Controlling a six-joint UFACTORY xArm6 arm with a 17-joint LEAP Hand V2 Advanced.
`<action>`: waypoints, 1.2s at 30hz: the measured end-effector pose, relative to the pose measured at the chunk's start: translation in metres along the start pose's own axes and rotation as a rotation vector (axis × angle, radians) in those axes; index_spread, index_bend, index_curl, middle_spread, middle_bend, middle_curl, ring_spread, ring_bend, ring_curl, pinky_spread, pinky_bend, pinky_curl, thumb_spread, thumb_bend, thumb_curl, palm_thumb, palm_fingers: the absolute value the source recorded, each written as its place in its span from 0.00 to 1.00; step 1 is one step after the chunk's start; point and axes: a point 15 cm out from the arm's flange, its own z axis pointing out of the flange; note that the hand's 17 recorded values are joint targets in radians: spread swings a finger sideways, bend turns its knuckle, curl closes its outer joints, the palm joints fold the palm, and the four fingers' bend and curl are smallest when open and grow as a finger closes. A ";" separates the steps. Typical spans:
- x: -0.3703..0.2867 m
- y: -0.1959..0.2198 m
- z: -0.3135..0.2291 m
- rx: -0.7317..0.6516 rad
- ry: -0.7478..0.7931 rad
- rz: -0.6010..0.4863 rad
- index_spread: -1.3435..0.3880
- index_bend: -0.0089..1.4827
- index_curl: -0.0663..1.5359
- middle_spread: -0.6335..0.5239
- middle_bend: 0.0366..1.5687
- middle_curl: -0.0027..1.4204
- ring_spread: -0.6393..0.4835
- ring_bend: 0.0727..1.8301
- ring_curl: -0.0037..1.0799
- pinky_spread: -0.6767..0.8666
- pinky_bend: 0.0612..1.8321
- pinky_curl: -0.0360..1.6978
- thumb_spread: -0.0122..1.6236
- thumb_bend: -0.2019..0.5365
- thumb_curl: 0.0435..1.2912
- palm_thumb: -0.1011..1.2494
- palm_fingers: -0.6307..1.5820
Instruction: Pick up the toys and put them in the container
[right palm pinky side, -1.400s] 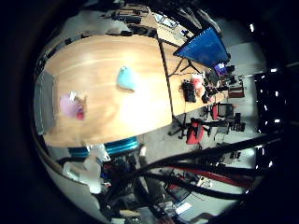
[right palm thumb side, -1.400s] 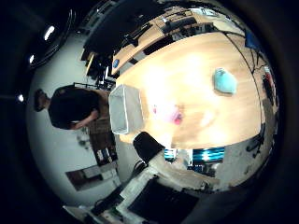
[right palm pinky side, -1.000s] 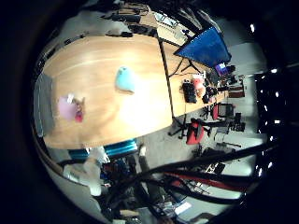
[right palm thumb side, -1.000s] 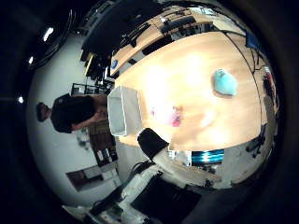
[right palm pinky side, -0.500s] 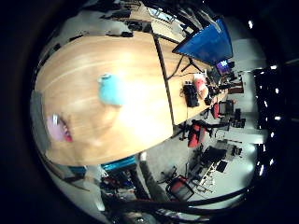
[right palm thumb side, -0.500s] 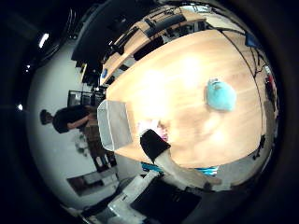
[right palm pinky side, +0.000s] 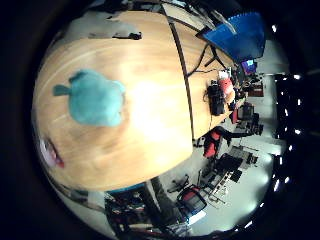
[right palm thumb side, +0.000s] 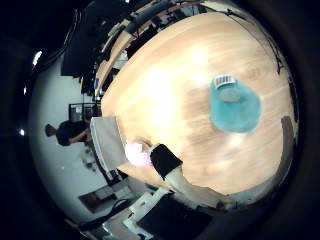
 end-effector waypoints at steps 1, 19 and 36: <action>0.003 0.001 0.008 -0.006 -0.003 0.006 0.53 0.12 0.23 0.49 0.13 0.27 0.57 0.30 0.20 0.72 0.46 0.03 0.60 0.24 0.19 0.26 0.39; 0.033 0.003 0.103 -0.088 0.016 0.012 0.53 0.10 0.22 0.50 0.12 0.26 0.57 0.31 0.21 0.69 0.47 0.06 0.60 0.25 0.20 0.30 0.38; 0.015 0.008 0.072 -0.088 -0.015 0.012 0.47 0.21 0.26 0.20 0.37 0.38 0.24 0.57 0.39 0.09 0.62 0.13 0.59 0.50 0.29 0.85 0.84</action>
